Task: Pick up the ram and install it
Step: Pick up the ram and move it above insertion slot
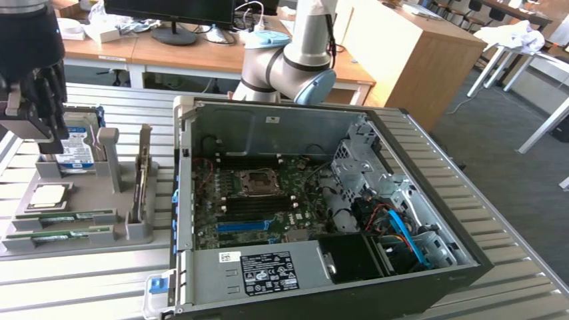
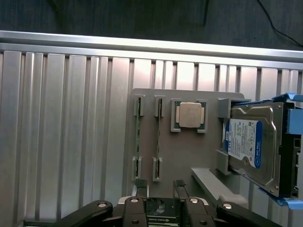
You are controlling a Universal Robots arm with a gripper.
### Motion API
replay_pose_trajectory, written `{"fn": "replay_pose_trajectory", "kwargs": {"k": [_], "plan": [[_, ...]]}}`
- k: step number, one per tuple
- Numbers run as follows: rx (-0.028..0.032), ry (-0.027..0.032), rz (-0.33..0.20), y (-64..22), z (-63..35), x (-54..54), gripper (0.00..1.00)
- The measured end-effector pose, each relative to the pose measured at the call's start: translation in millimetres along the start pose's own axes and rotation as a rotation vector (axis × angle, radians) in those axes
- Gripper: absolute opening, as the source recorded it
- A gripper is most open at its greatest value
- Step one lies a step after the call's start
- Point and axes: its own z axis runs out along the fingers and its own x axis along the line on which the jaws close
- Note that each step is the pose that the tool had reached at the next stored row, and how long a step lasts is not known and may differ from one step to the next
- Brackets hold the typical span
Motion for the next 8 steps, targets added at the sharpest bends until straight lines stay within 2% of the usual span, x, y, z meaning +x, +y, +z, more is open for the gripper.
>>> {"fn": "replay_pose_trajectory", "kwargs": {"k": [8], "plan": [[0.0,0.0,0.0,0.0,11.4,0.2,0.36]]}}
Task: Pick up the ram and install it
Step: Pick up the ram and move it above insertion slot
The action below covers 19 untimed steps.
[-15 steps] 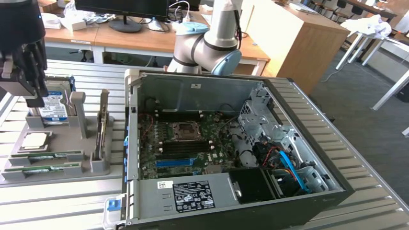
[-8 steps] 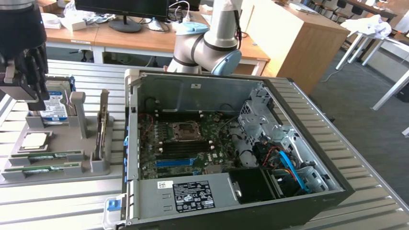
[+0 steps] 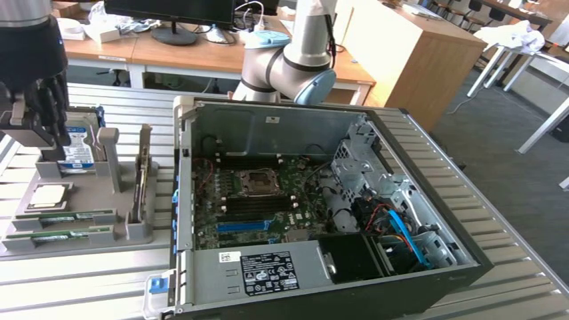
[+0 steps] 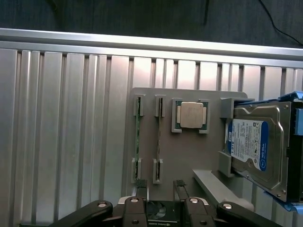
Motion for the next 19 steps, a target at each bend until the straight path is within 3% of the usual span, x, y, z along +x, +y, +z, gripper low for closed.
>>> {"fn": "replay_pose_trajectory", "kwargs": {"k": [4,19], "plan": [[-0.0001,0.0,0.0,0.0,8.1,0.1,0.36],[-0.0001,0.0,0.0,0.0,19.7,0.3,0.36]]}}
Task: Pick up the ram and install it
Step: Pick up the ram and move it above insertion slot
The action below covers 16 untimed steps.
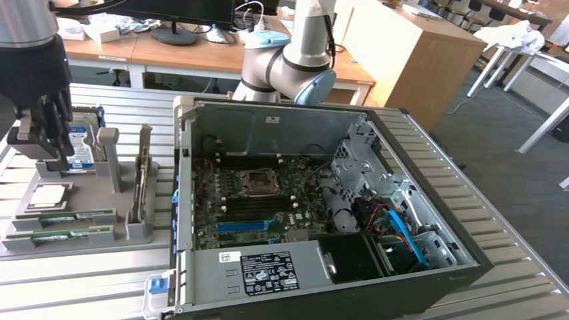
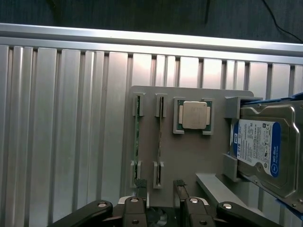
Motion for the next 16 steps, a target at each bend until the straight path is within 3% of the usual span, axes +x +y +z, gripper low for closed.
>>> {"fn": "replay_pose_trajectory", "kwargs": {"k": [16], "plan": [[0.0,0.0001,0.0,0.1,11.6,0.2,0.36]]}}
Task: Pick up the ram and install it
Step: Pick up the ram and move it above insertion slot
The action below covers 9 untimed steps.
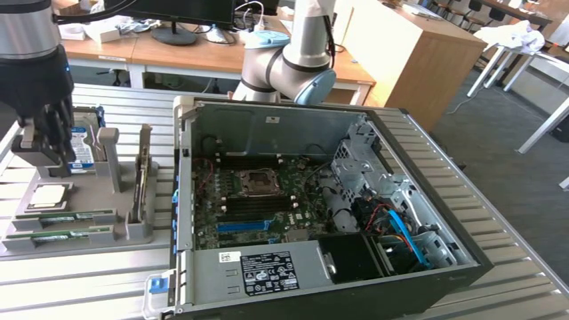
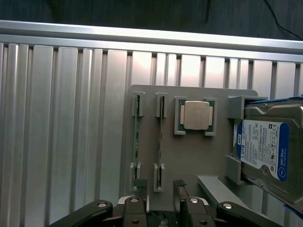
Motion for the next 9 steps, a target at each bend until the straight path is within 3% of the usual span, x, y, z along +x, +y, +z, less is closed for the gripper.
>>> {"fn": "replay_pose_trajectory", "kwargs": {"k": [9], "plan": [[0.0001,-0.0001,0.0,0.1,8.5,0.1,0.36]]}}
